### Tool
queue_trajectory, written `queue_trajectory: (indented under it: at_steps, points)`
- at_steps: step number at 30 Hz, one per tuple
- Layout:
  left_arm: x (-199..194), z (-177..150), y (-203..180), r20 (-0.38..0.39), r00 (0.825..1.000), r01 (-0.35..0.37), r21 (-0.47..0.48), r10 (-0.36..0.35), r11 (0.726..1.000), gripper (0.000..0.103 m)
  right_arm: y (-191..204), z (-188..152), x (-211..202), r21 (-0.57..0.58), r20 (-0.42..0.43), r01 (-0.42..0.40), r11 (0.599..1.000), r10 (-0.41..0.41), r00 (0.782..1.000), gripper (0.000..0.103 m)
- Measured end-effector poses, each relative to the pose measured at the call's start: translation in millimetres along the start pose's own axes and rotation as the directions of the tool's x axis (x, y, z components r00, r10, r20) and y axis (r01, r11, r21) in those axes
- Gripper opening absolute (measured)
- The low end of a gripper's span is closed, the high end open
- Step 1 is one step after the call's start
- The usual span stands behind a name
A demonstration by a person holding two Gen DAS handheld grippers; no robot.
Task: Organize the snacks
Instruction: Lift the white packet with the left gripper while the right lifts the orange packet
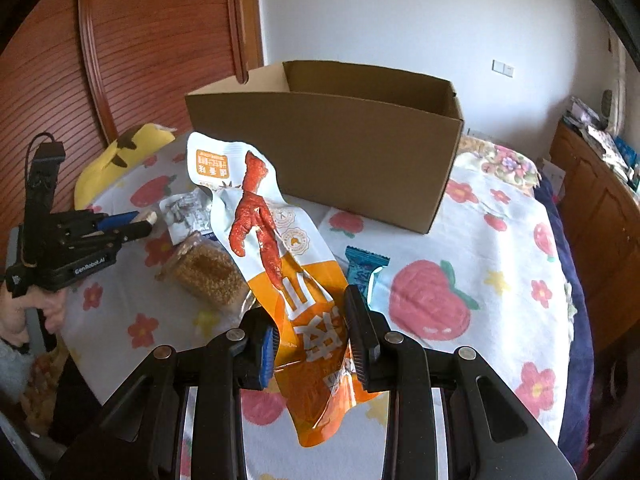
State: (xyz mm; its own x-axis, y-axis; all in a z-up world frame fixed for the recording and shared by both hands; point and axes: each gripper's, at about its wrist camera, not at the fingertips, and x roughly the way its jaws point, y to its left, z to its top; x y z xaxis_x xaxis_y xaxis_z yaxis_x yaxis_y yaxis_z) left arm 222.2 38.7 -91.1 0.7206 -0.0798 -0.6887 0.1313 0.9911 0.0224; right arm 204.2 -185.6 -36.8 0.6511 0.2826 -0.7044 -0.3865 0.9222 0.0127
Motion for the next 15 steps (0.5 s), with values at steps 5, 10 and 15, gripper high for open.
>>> queue_trajectory:
  at_steps: [5,10,15]
  points:
    - [-3.4,1.5,2.3,0.015,1.0,0.003,-0.004,-0.003,1.0,0.02,-4.9,-5.8,-10.6,0.026,0.014,-0.001,1.0,0.001,1.0,0.029]
    - [-4.5,4.8,4.6,0.009,1.0,0.021,-0.017,-0.021,1.0,0.02,-8.2,-12.4,-18.8,0.045,0.022,-0.005,0.999,0.004,1.0,0.029]
    - [-19.9,15.5,3.8,0.05,0.999,0.013,-0.01,-0.013,1.0,0.02,-11.3,-17.0,-25.4,0.061,0.032,-0.004,0.998,0.002,0.999,0.029]
